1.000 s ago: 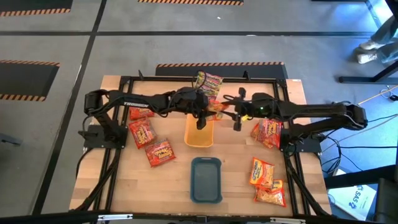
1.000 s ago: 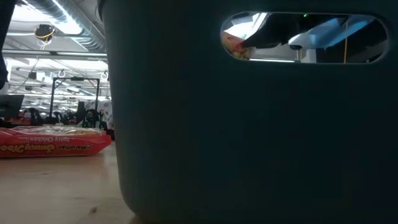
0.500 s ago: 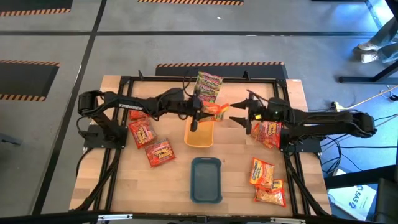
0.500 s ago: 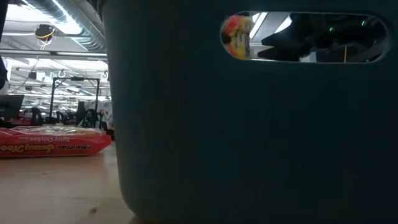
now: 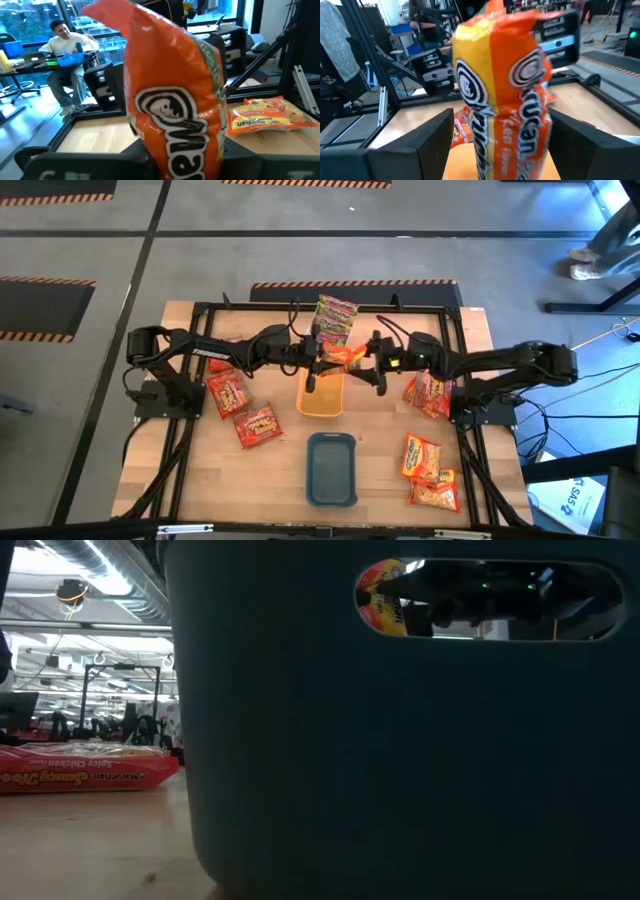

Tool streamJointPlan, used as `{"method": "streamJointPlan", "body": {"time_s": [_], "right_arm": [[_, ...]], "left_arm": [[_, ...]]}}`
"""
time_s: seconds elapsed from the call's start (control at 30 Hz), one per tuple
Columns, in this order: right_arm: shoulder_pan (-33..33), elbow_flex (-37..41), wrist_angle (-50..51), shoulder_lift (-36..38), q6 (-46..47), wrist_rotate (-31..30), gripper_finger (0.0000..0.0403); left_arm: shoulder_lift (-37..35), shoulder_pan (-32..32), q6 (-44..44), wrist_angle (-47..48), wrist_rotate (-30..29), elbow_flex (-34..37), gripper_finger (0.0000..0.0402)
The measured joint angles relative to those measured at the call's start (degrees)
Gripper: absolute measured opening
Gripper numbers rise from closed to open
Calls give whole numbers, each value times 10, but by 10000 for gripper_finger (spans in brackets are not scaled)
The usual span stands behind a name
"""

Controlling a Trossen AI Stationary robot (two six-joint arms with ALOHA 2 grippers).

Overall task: Sort Maruchan noodles
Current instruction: Put the yellow noodle pack into the yellow bin

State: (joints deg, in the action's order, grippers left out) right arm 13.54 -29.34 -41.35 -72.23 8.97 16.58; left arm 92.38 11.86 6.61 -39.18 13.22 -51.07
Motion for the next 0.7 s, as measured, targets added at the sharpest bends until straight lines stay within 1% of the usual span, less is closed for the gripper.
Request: {"method": "streamJointPlan", "body": {"time_s": [0.07,0.17,0.43,0.53,0.63,0.7], "right_arm": [[0,-9,3,-10,-1,0,270],[0,-20,4,-20,-3,1,242],[0,-35,13,-34,-19,-1,126],[0,-35,14,-34,-25,-5,89],[0,-35,14,-34,-36,-8,67],[0,-35,15,-34,-36,-10,62]], "left_arm": [[0,1,0,0,0,0,53],[0,2,0,0,-1,0,55],[0,3,0,1,-9,0,58],[0,3,2,2,-19,0,59],[0,3,2,3,-21,0,67],[-1,3,-3,6,-23,0,78]]}}
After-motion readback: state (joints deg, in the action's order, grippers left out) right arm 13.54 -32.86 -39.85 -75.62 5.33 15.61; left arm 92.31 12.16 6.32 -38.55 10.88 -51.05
